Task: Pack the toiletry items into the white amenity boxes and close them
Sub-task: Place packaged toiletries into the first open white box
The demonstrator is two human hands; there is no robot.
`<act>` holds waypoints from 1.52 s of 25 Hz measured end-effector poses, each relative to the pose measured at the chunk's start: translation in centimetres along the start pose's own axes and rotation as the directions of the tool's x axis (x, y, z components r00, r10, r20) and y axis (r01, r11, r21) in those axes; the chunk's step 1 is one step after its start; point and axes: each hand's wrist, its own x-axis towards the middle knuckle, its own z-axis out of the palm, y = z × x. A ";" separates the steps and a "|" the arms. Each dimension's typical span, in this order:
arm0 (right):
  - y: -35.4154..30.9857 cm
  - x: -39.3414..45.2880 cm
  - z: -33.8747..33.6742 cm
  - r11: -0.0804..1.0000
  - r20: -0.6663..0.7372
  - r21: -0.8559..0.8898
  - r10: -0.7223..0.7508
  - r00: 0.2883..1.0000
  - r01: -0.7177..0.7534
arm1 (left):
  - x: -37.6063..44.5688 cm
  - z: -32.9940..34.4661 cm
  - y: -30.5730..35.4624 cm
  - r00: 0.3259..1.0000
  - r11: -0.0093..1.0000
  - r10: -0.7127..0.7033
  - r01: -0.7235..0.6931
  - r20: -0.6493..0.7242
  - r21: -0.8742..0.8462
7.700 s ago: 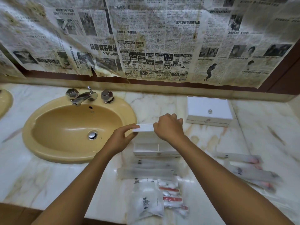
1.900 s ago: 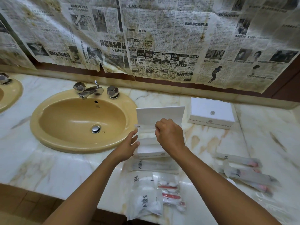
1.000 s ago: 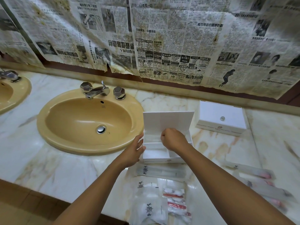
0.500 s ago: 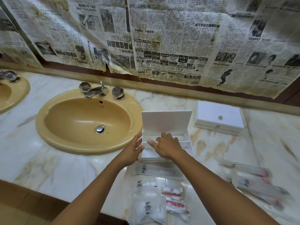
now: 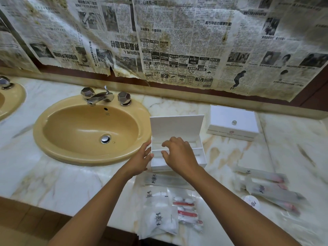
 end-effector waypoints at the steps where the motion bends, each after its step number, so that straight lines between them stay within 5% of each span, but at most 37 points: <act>1: -0.3 -0.7 -0.1 1.000 -0.019 0.019 -0.019 1.000 0.020 | 0.0 0.0 0.0 1.000 1.000 0.000 0.000 -0.001 0.002; 16: 1.0 -6.1 4.9 0.987 0.271 -0.153 0.001 0.963 0.042 | 0.1 0.1 -0.1 0.998 0.997 0.054 -0.053 -0.025 0.053; 38: 0.6 -1.4 -3.0 0.969 0.114 -0.242 0.072 0.991 -0.043 | 0.6 -1.1 -0.2 1.000 0.980 0.006 -0.010 0.023 0.197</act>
